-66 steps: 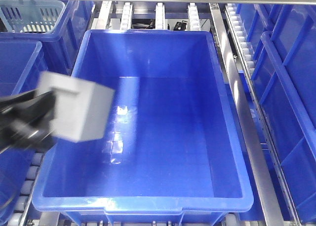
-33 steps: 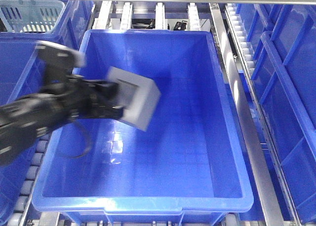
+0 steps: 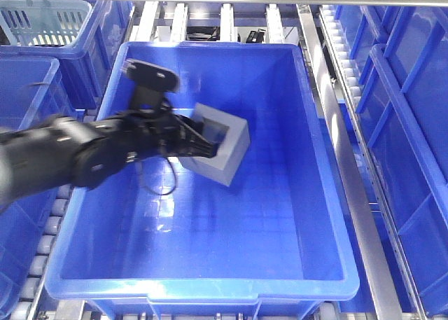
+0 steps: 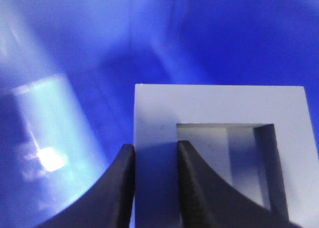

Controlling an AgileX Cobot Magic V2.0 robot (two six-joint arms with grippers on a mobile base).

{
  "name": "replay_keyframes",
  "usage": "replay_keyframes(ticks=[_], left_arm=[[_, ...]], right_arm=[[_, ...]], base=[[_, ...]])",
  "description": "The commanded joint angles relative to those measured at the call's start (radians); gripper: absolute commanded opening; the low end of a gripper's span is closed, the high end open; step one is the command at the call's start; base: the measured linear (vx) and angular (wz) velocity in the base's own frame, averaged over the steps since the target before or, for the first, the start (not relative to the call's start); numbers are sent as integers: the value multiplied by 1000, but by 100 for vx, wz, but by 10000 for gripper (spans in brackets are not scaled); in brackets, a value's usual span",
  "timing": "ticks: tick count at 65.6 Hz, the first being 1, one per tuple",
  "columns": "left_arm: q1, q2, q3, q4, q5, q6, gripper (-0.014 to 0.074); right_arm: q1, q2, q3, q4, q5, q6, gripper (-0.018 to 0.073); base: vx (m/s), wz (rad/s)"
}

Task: Sort gray base to blue bin
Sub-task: 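Move the left gripper with the block over the blue bin, then lower the block into the bin and open the left gripper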

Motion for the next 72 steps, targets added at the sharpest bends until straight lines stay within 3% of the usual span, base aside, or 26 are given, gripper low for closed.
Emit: replay_keyframes(ticks=[1,21,49,72], left_arm=[[-7,-14,-49,-5,-80,-12,118],[-7,67,-49,-13,-65,-13,167],[-7,55,-48,-13,-10,-13,383],[-7,-99,-1,-13,51,-13,388]], right_arm=[[-3,-11,15,-6,-74,-6,-9],[-3,-11,15,-6,-74,-6,-9],[-3,-11,15,-6,-74,-6,-9],[-3,-11,15,-6,-74,-6,-9]], base=[[0,0],[0,0],[0,0],[0,0]])
